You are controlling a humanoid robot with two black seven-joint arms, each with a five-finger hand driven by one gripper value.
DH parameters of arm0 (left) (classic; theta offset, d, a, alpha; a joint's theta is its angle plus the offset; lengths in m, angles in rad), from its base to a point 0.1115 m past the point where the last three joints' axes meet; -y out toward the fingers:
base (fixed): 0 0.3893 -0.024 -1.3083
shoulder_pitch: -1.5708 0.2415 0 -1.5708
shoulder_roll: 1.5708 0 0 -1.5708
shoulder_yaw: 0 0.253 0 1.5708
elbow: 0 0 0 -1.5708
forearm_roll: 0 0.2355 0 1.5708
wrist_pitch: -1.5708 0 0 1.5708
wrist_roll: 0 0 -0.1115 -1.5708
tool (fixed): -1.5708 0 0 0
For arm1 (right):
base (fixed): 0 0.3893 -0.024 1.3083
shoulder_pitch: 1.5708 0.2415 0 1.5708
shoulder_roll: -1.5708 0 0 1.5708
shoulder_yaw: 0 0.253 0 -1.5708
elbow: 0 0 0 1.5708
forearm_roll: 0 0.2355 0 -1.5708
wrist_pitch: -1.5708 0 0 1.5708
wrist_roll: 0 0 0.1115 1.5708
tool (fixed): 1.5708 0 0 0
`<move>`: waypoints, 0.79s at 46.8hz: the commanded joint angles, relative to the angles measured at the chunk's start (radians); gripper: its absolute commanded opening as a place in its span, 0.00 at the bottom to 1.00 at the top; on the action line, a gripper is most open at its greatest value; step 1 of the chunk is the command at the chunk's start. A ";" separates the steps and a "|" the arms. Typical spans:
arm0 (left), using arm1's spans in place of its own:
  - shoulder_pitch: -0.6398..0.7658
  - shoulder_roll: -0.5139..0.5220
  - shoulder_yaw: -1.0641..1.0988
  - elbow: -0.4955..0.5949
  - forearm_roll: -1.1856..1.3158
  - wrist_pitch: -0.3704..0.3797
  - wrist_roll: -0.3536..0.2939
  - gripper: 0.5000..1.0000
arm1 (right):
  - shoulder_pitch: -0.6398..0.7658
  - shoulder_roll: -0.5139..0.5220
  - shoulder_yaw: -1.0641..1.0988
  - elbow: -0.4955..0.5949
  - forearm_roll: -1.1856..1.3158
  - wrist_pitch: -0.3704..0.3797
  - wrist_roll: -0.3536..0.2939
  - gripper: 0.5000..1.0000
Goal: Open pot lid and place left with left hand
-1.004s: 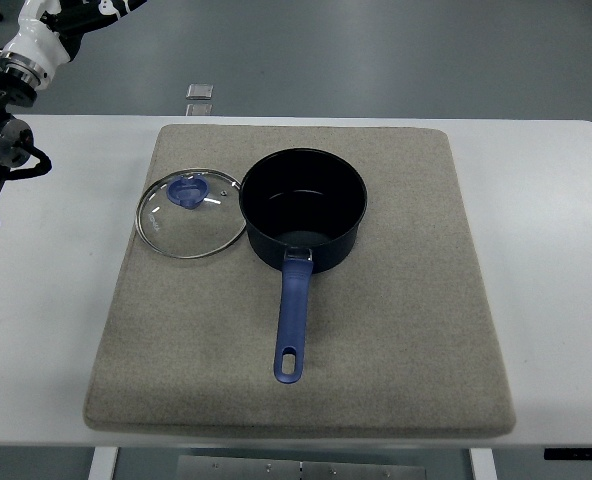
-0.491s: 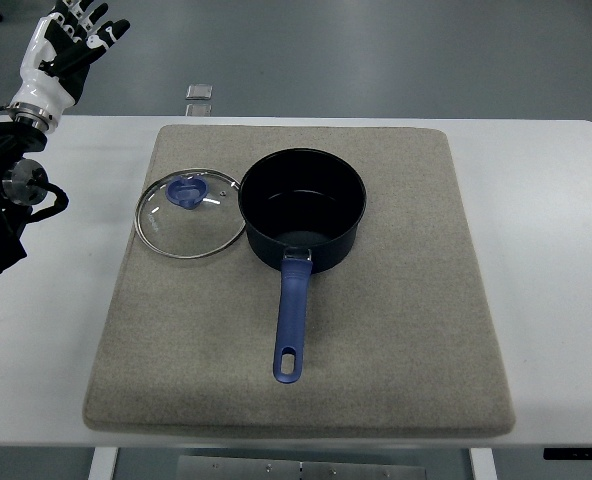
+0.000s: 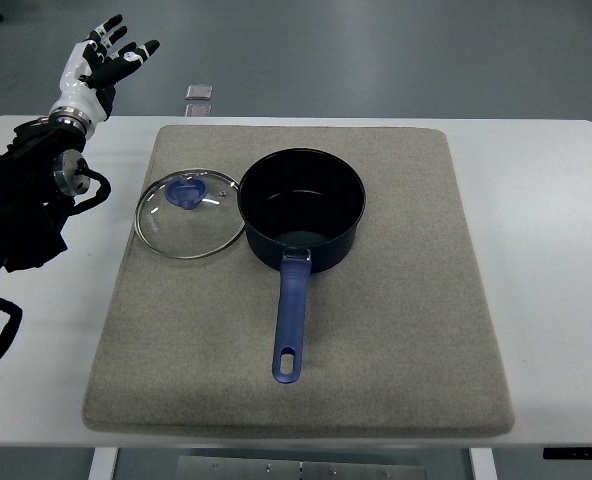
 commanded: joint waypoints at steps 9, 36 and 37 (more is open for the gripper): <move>-0.007 -0.023 -0.070 0.000 -0.012 0.035 0.043 0.79 | 0.000 0.000 0.000 -0.001 0.000 0.000 0.000 0.83; 0.027 -0.013 -0.165 0.016 -0.049 -0.077 -0.041 0.80 | 0.000 0.000 0.000 0.001 0.000 0.000 0.000 0.83; 0.027 -0.013 -0.165 0.017 -0.049 -0.077 -0.041 0.80 | 0.000 0.000 0.000 -0.001 0.000 0.000 0.000 0.83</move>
